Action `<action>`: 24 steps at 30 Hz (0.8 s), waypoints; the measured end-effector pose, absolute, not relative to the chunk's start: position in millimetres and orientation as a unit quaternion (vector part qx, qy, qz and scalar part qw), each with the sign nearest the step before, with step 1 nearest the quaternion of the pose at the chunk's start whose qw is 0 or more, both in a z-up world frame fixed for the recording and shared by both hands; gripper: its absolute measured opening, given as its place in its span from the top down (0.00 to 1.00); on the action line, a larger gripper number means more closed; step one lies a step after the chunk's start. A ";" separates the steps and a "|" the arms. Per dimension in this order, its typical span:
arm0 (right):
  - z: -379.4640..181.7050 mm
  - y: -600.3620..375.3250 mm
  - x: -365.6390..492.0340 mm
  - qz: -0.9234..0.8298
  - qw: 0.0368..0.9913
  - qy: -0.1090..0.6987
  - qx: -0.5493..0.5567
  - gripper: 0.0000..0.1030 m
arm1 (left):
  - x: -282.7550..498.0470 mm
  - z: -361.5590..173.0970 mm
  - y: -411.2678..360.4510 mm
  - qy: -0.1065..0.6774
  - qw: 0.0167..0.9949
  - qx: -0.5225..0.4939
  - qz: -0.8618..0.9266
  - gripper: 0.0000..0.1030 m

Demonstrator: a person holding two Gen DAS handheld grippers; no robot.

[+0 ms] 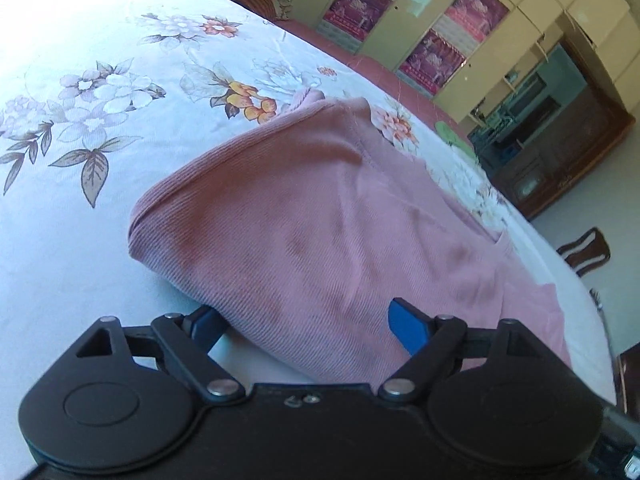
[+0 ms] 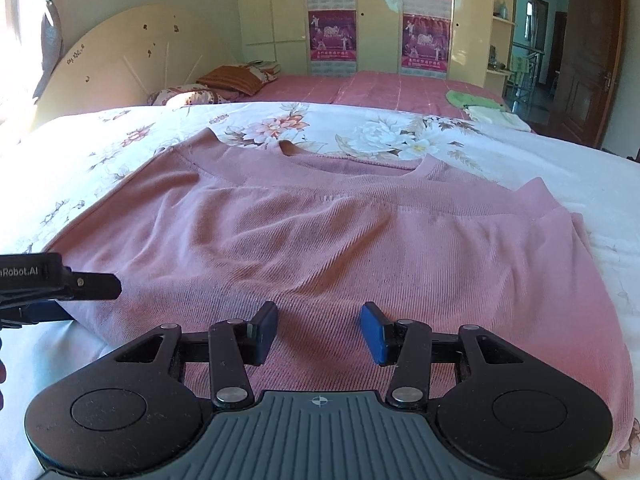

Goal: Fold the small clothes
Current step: 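Grasp the sweatshirt side edge with the left tool and lift it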

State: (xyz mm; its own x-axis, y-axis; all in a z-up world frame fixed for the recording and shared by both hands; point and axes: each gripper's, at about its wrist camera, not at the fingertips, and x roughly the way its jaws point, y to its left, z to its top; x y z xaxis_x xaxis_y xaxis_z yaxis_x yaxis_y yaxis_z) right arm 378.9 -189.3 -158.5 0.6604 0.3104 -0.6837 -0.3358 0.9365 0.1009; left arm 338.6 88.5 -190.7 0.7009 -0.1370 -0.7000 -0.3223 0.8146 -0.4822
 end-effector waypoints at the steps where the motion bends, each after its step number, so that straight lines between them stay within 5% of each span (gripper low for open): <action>1: -158.5 -189.9 380.0 0.179 0.911 0.371 -0.016 0.55 | 339.3 -192.1 90.8 0.374 0.872 -0.311 0.056 0.25; 6: -156.6 -189.6 387.4 0.180 0.916 0.359 -0.015 0.55 | 347.4 -200.3 104.6 0.342 0.866 -0.359 0.066 0.48; 9: -157.4 -184.5 396.3 0.171 0.919 0.354 -0.028 0.55 | 354.5 -206.4 108.4 0.336 0.862 -0.370 0.079 0.77; 24: -190.7 -155.8 402.6 0.164 0.919 0.345 -0.096 0.55 | 356.1 -165.7 90.1 0.287 0.909 -0.301 0.011 0.89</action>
